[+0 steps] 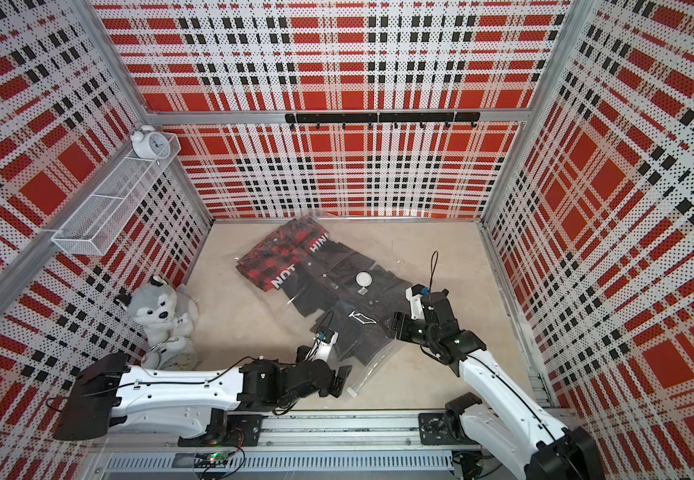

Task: Place the folded shirt into the vacuum bag
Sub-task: Adjust the vacuum bag at the center of the board, then close the vacuum bag at the center of the board.

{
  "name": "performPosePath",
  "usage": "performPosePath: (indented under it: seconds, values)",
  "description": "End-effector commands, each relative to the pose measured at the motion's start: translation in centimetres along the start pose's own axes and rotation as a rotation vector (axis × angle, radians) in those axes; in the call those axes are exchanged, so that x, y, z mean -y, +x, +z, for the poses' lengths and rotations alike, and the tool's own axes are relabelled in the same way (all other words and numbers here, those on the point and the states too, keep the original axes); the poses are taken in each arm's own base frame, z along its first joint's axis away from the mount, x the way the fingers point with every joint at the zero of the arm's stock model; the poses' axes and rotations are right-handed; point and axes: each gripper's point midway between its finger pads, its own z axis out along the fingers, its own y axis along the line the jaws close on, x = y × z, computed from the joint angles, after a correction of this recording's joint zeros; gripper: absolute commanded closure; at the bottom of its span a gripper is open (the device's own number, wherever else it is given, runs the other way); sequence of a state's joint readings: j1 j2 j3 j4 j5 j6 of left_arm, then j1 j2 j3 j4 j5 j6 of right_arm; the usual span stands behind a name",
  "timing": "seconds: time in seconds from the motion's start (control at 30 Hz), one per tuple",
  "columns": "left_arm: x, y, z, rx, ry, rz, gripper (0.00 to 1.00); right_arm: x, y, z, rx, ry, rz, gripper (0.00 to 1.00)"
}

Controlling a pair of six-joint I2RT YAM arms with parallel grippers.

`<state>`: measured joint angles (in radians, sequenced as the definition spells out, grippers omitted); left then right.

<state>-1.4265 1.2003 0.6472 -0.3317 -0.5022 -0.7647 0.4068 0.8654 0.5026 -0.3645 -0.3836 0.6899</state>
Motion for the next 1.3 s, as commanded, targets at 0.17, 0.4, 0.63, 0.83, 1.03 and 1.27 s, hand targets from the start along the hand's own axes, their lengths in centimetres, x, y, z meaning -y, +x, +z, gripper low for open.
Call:
performPosePath:
  seconds: [0.17, 0.4, 0.63, 0.83, 1.03, 1.27]
  values:
    - [1.5, 6.4, -4.4, -0.151, 0.039, 0.105, 0.02, -0.6, 5.9, -1.5, -0.104, -0.046, 0.039, 0.23]
    - [1.5, 9.6, -3.4, -0.224, -0.029, 0.261, 0.02, -2.8, 9.3, 1.1, -0.206, -0.183, 0.073, 0.26]
    - [0.3, 10.5, -1.1, -0.218, -0.175, 0.364, 0.02, -4.9, 10.6, 3.6, -0.259, -0.241, 0.072, 0.28]
    - [-1.3, 9.8, 0.2, -0.124, -0.275, 0.360, 0.02, -6.1, 10.1, 4.7, -0.248, -0.296, 0.105, 0.40]
    - [-1.4, 7.4, 0.1, -0.020, -0.226, 0.226, 0.01, -6.1, 9.7, 5.2, -0.233, -0.289, 0.115, 0.41]
    - [-1.2, 6.6, 0.4, -0.010, -0.138, 0.158, 0.11, -6.0, 8.4, 5.4, -0.217, -0.298, 0.134, 0.42]
